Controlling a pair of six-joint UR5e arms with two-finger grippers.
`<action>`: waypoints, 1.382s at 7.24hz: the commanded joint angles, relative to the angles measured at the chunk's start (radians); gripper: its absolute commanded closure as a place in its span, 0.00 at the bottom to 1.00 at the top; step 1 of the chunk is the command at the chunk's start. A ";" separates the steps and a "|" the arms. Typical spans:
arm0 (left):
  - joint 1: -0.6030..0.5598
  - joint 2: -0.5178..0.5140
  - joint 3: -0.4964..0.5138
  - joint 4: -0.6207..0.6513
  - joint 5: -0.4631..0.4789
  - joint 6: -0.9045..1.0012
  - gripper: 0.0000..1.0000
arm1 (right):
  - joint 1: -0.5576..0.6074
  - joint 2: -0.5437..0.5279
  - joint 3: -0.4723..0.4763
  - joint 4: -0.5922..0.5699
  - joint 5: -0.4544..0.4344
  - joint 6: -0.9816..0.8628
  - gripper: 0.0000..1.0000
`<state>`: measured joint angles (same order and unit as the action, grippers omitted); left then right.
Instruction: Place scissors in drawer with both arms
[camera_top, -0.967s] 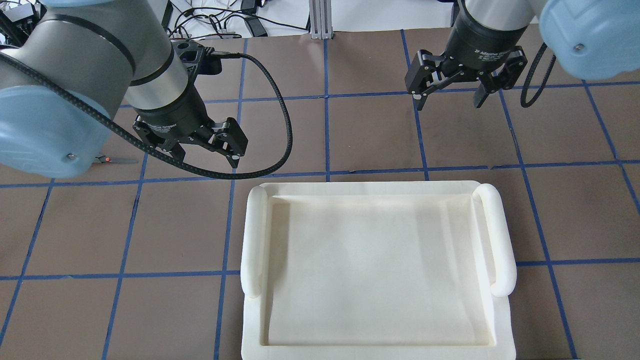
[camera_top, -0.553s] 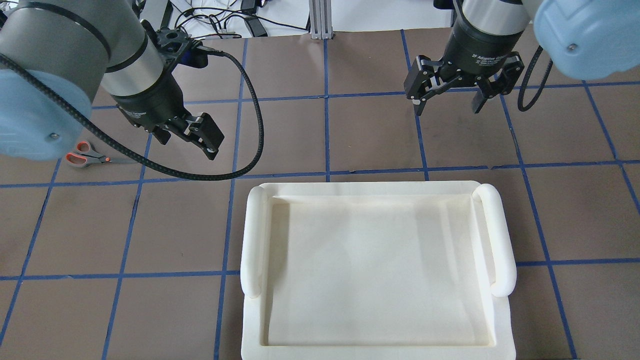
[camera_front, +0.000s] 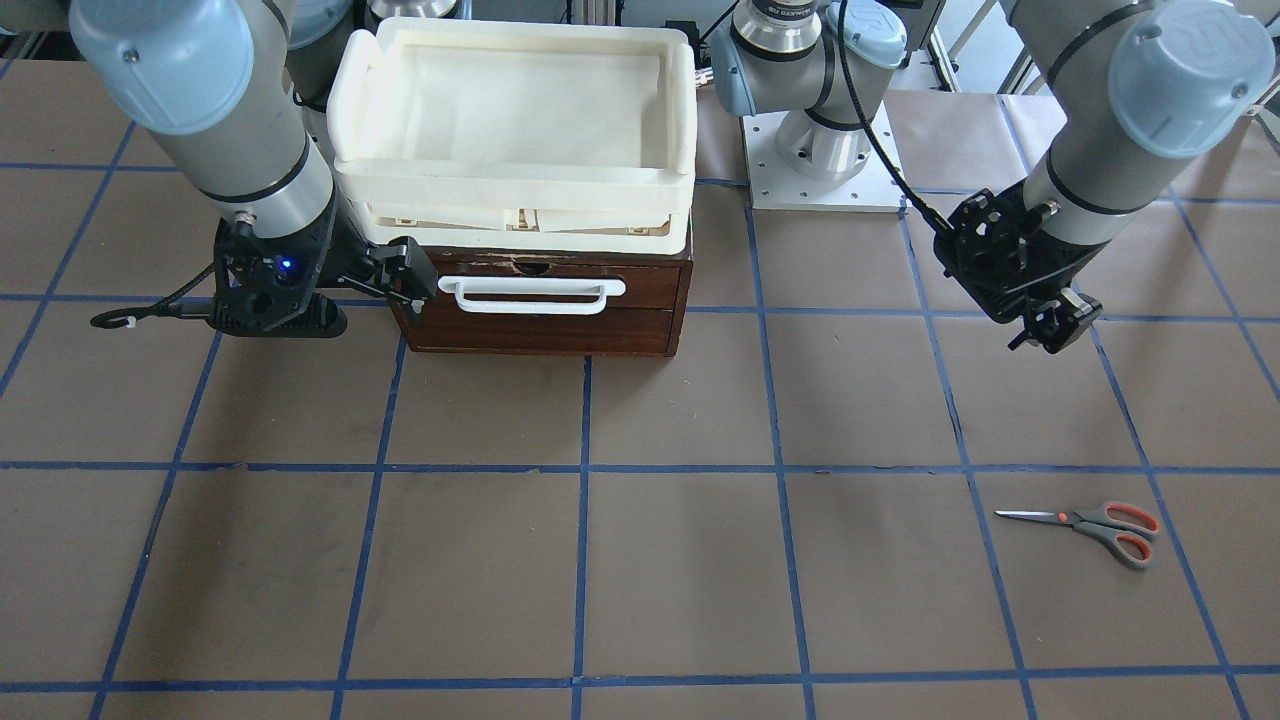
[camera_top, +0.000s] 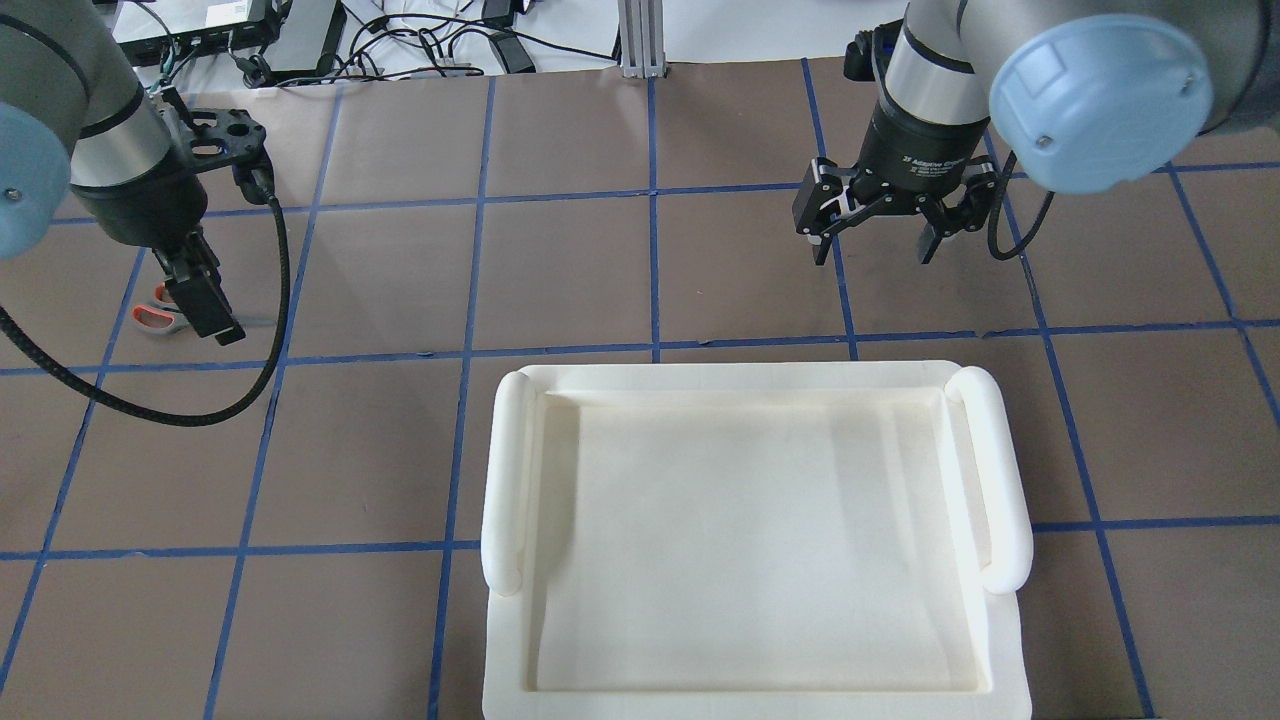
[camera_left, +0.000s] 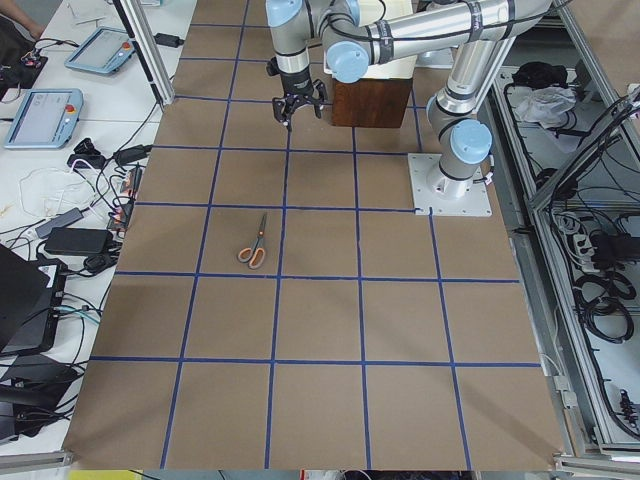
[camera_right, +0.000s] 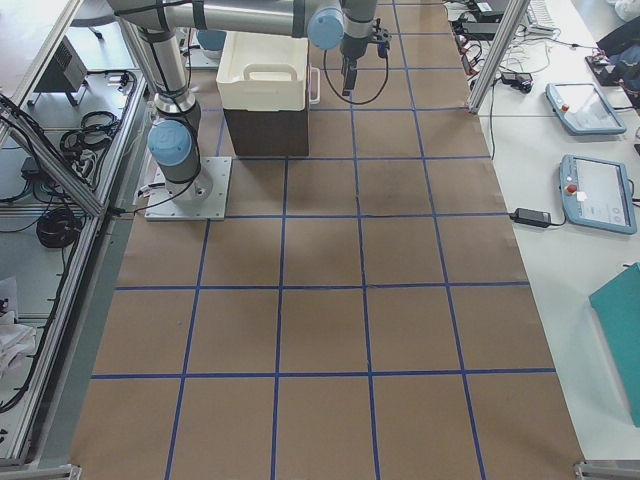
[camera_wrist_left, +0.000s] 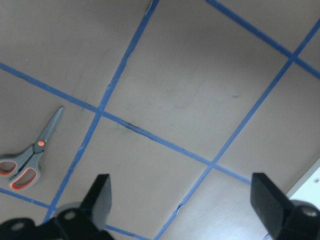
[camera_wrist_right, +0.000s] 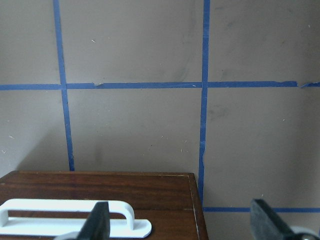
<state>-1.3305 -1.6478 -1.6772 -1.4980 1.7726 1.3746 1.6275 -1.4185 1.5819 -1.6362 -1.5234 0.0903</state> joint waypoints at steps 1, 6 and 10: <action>0.121 -0.116 0.001 0.176 0.033 0.461 0.00 | 0.014 0.087 -0.003 -0.111 0.020 0.001 0.00; 0.237 -0.372 0.011 0.527 -0.153 1.018 0.00 | 0.146 0.081 -0.011 -0.096 0.062 -0.604 0.00; 0.301 -0.460 0.010 0.626 -0.153 0.951 0.00 | 0.166 0.156 -0.066 -0.064 0.185 -0.770 0.00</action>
<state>-1.0445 -2.0765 -1.6599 -0.9291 1.6188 2.3493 1.7837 -1.2714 1.5511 -1.7515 -1.3155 -0.6702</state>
